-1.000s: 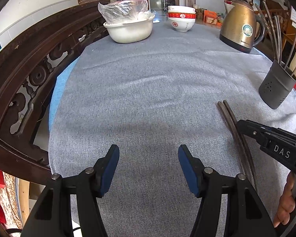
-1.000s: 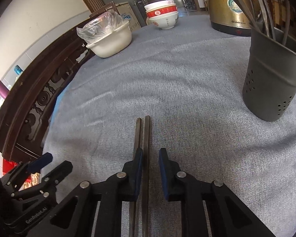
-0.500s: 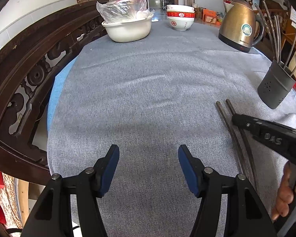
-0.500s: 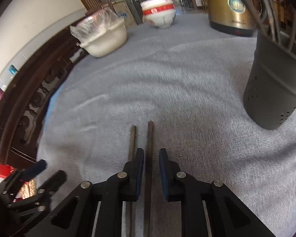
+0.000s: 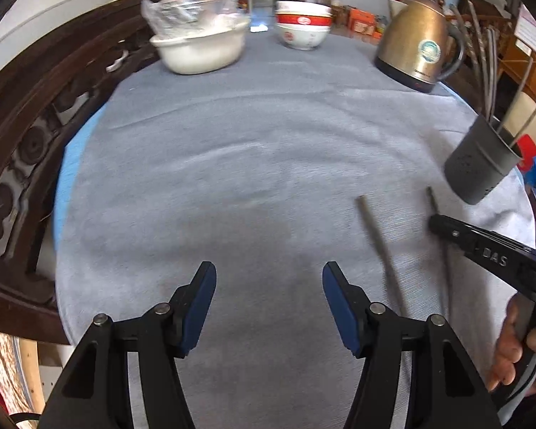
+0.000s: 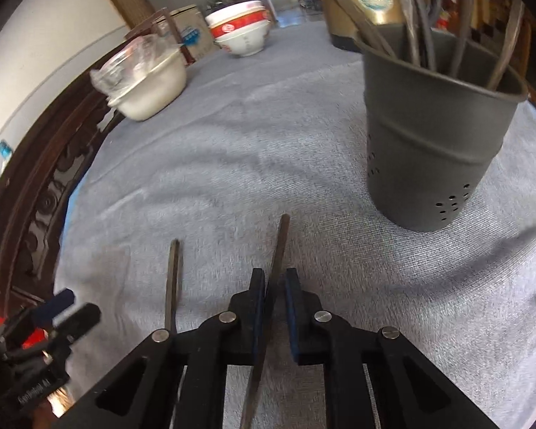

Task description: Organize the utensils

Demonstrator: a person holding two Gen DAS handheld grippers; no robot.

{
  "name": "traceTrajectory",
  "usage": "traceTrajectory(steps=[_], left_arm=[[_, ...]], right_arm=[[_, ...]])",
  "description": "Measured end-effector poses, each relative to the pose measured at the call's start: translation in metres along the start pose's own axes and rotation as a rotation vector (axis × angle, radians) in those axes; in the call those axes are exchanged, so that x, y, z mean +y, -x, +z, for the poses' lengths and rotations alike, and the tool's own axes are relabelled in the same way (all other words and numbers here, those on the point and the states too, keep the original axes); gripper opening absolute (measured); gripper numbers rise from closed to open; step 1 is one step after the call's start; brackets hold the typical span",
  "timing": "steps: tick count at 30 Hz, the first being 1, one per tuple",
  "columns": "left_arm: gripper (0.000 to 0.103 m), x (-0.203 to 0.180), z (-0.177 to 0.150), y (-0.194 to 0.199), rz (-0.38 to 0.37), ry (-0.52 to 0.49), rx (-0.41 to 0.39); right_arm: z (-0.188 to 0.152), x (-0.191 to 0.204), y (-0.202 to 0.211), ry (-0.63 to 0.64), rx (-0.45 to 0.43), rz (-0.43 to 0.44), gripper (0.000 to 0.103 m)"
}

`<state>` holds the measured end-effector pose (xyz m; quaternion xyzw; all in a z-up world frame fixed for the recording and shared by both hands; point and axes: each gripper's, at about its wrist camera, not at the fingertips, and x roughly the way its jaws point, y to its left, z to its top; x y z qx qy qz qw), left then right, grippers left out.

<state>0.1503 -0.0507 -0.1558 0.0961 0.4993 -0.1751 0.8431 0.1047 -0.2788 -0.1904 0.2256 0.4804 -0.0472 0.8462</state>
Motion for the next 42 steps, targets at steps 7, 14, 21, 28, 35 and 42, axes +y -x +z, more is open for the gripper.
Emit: traceTrajectory(steps=[7, 14, 21, 28, 35, 42], left_arm=[[0.063, -0.008, 0.018, -0.010, -0.051, 0.005, 0.057], [0.063, -0.013, 0.035, -0.027, -0.139, 0.053, 0.160], [0.061, -0.037, 0.058, -0.043, -0.178, 0.051, 0.220], [0.049, -0.053, 0.066, -0.071, -0.156, 0.083, 0.315], [0.027, -0.063, 0.075, -0.082, -0.141, 0.096, 0.315], [0.007, -0.065, 0.075, -0.074, -0.135, 0.109, 0.274]], right_arm=[[0.013, 0.007, -0.010, 0.025, -0.022, -0.022, 0.015], [0.007, 0.000, 0.003, 0.060, -0.067, 0.016, 0.010], [0.000, -0.026, 0.050, 0.019, -0.187, 0.090, 0.010], [-0.008, -0.041, 0.089, -0.016, -0.295, 0.153, 0.010], [-0.014, -0.046, 0.107, -0.032, -0.342, 0.185, 0.009], [-0.018, -0.049, 0.130, -0.029, -0.394, 0.185, 0.009]])
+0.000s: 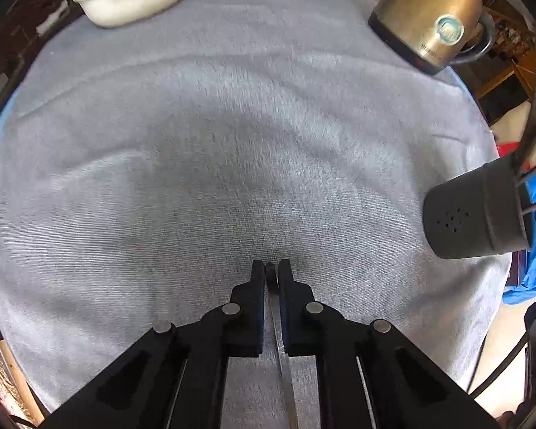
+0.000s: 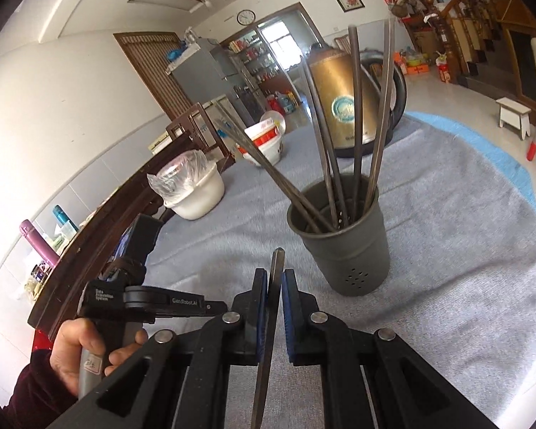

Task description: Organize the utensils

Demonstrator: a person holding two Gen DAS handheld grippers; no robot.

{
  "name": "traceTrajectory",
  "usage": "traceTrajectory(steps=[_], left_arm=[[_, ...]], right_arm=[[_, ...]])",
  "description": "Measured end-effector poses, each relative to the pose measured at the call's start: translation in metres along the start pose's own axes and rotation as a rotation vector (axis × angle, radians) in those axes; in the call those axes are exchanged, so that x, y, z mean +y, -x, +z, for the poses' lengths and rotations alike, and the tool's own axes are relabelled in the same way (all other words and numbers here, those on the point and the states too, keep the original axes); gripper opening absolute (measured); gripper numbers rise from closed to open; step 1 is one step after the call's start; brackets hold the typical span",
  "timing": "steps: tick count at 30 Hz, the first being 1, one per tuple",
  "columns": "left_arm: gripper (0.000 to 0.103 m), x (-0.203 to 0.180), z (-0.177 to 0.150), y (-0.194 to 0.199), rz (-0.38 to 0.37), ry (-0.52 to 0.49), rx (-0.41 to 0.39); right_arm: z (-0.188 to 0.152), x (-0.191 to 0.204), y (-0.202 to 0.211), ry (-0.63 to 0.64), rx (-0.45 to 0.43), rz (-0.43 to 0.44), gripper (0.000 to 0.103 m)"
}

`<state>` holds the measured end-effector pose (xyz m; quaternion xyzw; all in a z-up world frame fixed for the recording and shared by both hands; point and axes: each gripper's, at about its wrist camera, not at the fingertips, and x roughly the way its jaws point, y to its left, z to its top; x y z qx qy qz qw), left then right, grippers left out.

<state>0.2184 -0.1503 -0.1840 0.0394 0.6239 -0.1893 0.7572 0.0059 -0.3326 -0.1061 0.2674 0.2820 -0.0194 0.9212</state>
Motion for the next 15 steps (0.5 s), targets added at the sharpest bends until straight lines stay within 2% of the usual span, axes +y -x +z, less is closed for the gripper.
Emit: traceTrajectory(steps=[11, 15], left_arm=[[0.006, -0.022, -0.043, 0.121, -0.091, -0.095, -0.288], [0.006, -0.033, -0.049, 0.154, -0.123, -0.125, -0.364]], right_arm=[[0.018, 0.007, 0.058, 0.005, -0.184, -0.004, 0.008], [0.024, 0.007, 0.076, -0.011, -0.247, -0.002, 0.007]])
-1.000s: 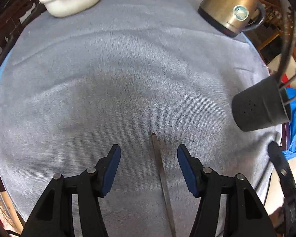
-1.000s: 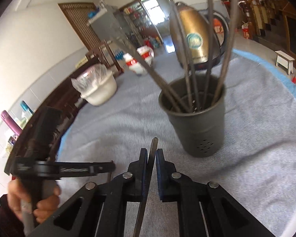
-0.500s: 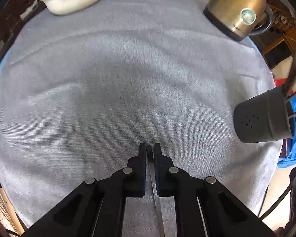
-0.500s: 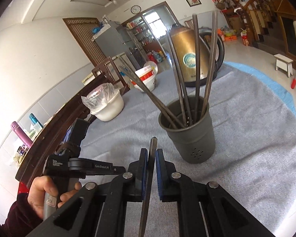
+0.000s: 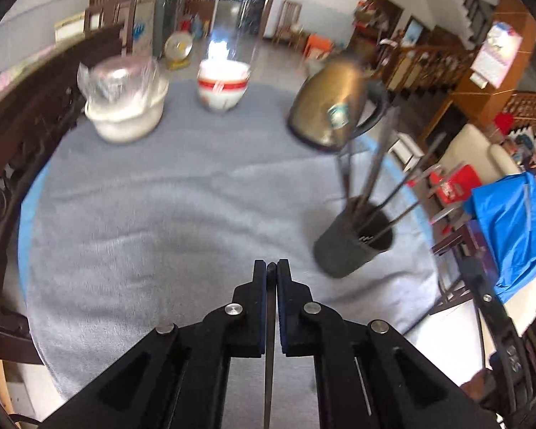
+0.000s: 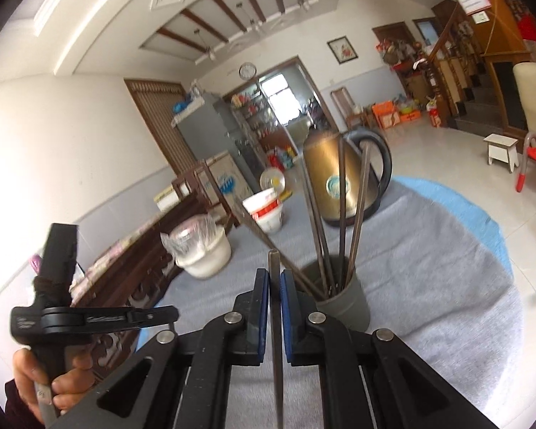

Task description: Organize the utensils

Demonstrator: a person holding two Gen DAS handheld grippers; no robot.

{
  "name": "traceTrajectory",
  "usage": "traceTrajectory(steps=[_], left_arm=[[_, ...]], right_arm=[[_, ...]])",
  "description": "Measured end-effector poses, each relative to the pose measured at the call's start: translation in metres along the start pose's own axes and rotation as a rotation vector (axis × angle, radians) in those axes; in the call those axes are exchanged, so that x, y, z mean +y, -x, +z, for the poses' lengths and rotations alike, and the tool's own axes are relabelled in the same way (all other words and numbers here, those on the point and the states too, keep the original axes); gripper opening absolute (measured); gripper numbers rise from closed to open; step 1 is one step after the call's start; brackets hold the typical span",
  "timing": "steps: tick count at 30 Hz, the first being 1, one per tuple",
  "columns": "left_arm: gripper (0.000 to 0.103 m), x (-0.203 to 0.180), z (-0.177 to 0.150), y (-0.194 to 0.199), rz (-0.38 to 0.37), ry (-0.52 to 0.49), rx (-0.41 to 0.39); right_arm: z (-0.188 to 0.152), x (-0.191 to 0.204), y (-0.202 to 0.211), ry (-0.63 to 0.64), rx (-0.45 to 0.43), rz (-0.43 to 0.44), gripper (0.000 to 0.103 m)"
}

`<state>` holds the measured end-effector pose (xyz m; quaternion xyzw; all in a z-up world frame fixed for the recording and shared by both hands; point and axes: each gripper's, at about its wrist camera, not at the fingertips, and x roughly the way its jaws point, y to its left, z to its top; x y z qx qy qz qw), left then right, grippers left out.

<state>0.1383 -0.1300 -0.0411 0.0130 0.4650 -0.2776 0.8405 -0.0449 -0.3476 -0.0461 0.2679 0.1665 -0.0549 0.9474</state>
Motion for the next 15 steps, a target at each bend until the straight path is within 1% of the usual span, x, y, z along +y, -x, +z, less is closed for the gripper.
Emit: traceTrajectory(steps=[5, 9, 13, 14, 15], left_arm=[[0.006, -0.015, 0.011, 0.038, -0.040, -0.022, -0.094], [0.006, -0.022, 0.017, 0.059, -0.051, -0.028, -0.159], [0.006, -0.026, 0.024, 0.068, -0.050, -0.026, -0.222], [0.006, -0.027, 0.026, 0.069, -0.048, -0.030, -0.230], [0.006, -0.028, 0.027, 0.069, -0.044, -0.034, -0.233]], right_arm=[[0.015, 0.001, 0.020, -0.007, -0.088, 0.003, 0.007], [0.025, 0.001, 0.031, -0.016, -0.144, 0.004, 0.007], [0.034, 0.002, 0.034, -0.008, -0.177, -0.002, 0.007], [0.036, 0.002, 0.032, 0.002, -0.169, -0.014, 0.007], [0.038, 0.002, 0.030, 0.014, -0.158, -0.045, 0.007]])
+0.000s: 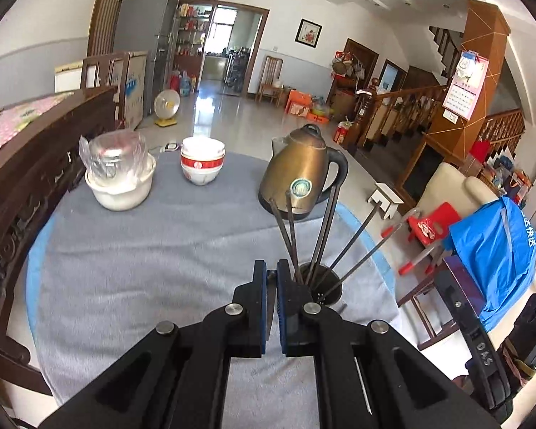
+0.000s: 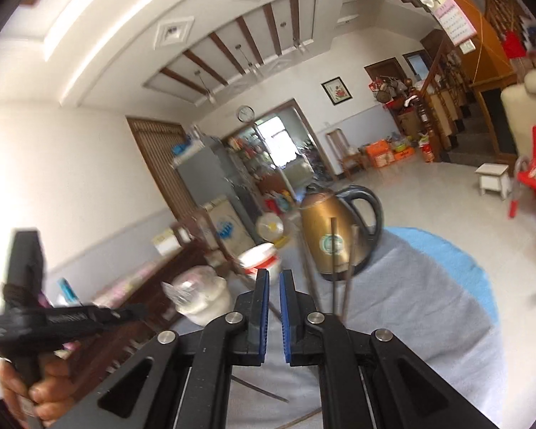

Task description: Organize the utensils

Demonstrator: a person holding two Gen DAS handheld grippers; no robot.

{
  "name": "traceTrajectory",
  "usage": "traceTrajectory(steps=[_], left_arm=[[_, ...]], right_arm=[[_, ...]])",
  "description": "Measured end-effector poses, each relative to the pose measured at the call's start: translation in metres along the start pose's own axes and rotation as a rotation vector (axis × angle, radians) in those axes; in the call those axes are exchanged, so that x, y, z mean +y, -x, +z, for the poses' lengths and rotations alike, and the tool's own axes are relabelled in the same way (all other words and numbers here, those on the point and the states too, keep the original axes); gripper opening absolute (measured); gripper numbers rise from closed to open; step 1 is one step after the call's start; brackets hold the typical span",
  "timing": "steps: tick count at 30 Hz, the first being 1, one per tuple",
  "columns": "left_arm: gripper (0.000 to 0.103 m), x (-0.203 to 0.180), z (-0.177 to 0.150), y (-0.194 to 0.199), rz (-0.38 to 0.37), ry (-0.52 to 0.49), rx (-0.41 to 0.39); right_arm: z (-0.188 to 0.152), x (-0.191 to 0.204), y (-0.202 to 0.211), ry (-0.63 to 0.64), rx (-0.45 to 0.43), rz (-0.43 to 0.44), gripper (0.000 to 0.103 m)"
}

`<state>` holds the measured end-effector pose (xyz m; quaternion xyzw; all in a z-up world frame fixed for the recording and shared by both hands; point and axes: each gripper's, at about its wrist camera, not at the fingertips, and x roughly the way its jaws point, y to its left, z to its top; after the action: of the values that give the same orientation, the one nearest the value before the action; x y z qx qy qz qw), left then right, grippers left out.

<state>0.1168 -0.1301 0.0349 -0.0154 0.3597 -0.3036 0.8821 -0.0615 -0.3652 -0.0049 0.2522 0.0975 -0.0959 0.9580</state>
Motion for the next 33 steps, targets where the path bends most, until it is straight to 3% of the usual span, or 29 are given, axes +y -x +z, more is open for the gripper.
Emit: traceTrajectory(steps=[5, 11, 16, 24, 33], left_arm=[[0.006, -0.003, -0.006, -0.002, 0.013, -0.015, 0.003], [0.005, 0.006, -0.012, -0.001, 0.037, -0.019, -0.001], [0.006, 0.015, -0.013, 0.009, 0.055, -0.015, -0.025], [0.005, 0.029, -0.010, 0.024, 0.057, -0.012, -0.063], [0.005, 0.043, -0.013, 0.020, 0.031, -0.007, -0.051]], right_arm=[[-0.003, -0.037, -0.017, -0.111, 0.124, -0.087, 0.012], [-0.027, -0.111, -0.063, -0.319, 0.373, -0.181, 0.017], [-0.052, -0.138, -0.103, -0.377, 0.519, -0.257, 0.017], [-0.072, -0.151, -0.153, -0.362, 0.638, -0.400, 0.017], [-0.081, -0.154, -0.181, -0.353, 0.683, -0.513, 0.018]])
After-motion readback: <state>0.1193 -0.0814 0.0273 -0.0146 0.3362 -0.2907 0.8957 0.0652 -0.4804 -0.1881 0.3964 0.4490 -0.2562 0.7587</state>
